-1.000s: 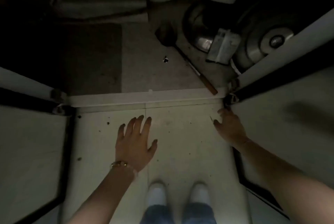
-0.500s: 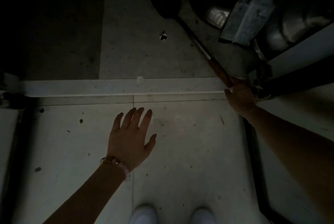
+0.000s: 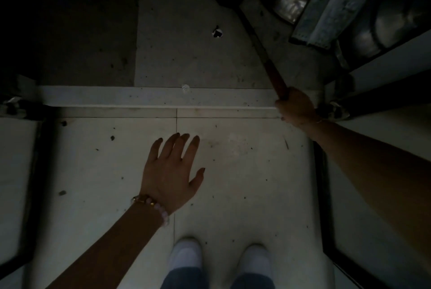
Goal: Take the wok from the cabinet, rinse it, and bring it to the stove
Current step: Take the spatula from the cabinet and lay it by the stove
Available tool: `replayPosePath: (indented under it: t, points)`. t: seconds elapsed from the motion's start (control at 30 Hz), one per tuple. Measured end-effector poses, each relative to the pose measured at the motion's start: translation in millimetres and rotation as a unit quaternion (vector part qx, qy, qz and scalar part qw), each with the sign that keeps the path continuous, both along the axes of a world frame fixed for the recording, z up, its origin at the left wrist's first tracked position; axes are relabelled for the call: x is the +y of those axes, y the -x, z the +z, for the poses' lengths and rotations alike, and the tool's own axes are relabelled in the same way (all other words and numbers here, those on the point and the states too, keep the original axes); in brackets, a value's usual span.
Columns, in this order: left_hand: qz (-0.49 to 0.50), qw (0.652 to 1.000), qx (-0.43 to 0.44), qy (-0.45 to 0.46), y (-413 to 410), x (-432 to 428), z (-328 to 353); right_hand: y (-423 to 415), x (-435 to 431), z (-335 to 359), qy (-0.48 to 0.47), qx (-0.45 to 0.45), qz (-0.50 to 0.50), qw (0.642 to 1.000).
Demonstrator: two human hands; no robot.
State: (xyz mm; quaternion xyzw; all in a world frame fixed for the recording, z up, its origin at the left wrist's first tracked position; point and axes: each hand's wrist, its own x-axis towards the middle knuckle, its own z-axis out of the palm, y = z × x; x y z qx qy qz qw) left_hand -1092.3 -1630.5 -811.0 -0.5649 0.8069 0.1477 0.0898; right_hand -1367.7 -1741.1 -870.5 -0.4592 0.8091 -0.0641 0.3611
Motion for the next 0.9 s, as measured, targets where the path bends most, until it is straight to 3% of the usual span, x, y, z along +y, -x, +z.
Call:
replayPosePath:
  t: [0.07, 0.27, 0.47, 0.63, 0.9]
  points:
    - [0.007, 1.0, 0.0, -0.004, -4.7, 6.8, 20.3, -14.8, 3.7, 19.4, -0.021, -0.051, -0.005, 0.998]
    - [0.044, 0.999, 0.01, -0.006, -16.9, 28.7, 105.7, -43.1, 38.0, 97.9, -0.007, -0.03, -0.004, 1.0]
    - [0.078, 0.996, 0.032, -0.013, -6.6, 68.3, 204.9, -49.5, 110.4, 195.1, -0.055, -0.048, -0.012, 0.997]
    - [0.063, 0.998, 0.008, -0.023, 1.8, 102.4, 294.0, -62.3, 183.2, 291.5, -0.103, -0.073, -0.008, 0.992]
    - [0.005, 0.998, 0.055, 0.032, 20.3, 155.0, 417.6, -71.9, 258.3, 461.3, -0.054, -0.037, 0.046, 0.997]
